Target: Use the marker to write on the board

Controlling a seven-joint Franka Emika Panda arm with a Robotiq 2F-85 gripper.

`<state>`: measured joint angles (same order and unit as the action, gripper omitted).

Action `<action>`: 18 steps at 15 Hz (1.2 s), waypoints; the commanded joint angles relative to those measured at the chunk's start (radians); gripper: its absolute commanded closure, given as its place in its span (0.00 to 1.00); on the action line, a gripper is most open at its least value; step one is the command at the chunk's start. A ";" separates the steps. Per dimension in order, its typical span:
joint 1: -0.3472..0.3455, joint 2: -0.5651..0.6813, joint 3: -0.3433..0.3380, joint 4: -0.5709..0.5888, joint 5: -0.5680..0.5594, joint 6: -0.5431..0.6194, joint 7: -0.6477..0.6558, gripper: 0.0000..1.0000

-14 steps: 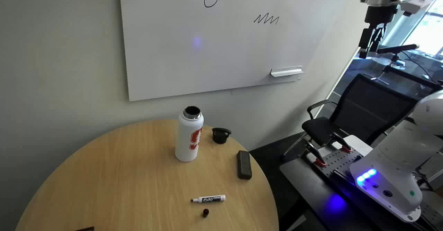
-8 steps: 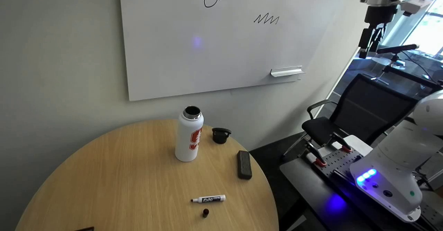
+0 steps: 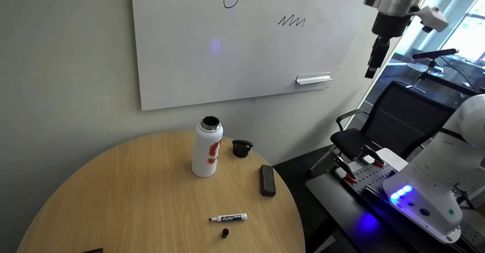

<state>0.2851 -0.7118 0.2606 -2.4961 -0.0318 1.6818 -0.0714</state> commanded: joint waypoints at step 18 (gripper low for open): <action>0.318 0.395 0.125 -0.094 0.193 0.883 -0.220 0.00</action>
<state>0.5466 -0.4497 0.3880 -2.5811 0.1211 2.3726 -0.2166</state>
